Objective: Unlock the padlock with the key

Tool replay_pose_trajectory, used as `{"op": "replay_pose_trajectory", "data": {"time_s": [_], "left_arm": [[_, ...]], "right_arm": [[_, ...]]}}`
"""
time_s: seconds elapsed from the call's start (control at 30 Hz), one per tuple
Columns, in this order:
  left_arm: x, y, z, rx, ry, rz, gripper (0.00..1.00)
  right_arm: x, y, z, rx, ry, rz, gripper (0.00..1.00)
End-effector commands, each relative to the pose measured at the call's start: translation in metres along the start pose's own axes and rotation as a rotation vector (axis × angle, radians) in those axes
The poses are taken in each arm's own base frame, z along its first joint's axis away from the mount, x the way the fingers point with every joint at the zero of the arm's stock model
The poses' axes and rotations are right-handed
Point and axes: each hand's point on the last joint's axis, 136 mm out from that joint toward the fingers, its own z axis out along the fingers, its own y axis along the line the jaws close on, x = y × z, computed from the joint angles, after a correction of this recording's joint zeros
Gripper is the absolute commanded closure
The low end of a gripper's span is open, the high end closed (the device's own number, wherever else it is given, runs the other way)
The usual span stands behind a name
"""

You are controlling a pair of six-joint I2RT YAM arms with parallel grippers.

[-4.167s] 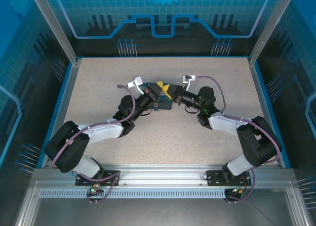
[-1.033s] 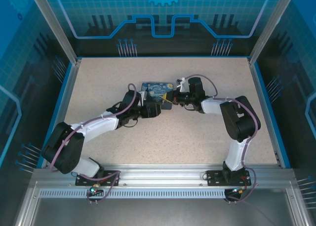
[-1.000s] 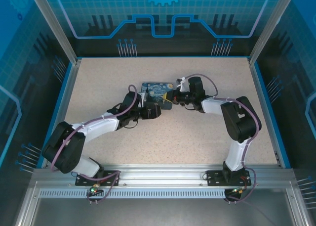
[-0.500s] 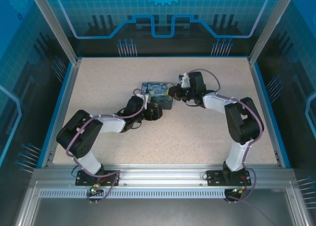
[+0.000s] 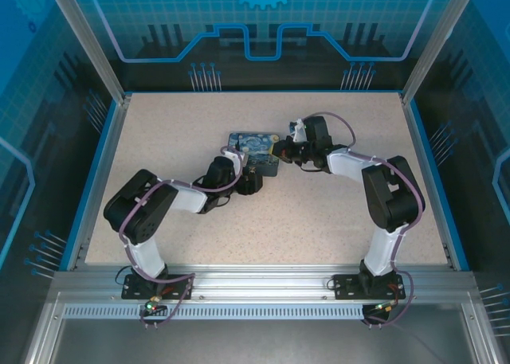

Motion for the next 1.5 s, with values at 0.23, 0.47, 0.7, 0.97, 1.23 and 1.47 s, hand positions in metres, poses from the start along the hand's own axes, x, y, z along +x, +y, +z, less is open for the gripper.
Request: {"op": "replay_pose_trajectory", "data": {"time_s": [0.23,0.47,0.7,0.97,1.23,1.47], "left_arm": [[-0.009,-0.002,0.019,-0.005,-0.087,0.066,0.29],[-0.010,-0.007,0.032,0.002,-0.098,0.074,0.29],[-0.024,-0.026,0.031,0.090,-0.149,0.015,0.32],[-0.033,-0.036,0.033,0.160,-0.188,-0.085,0.33],[-0.021,-0.022,0.043,0.101,-0.162,-0.106,0.33],[-0.020,-0.014,0.051,0.054,-0.162,-0.091,0.33]], "right_arm": [[-0.002,-0.011,0.005,0.030,0.011,0.021,1.00],[-0.001,-0.012,0.004,0.038,0.018,0.015,1.00],[-0.002,-0.013,0.004,0.047,0.019,0.013,1.00],[0.000,-0.017,0.006,0.057,0.024,0.019,1.00],[0.000,-0.016,0.006,0.053,0.030,0.017,1.00],[0.001,-0.018,0.009,0.055,0.040,0.027,1.00]]}}
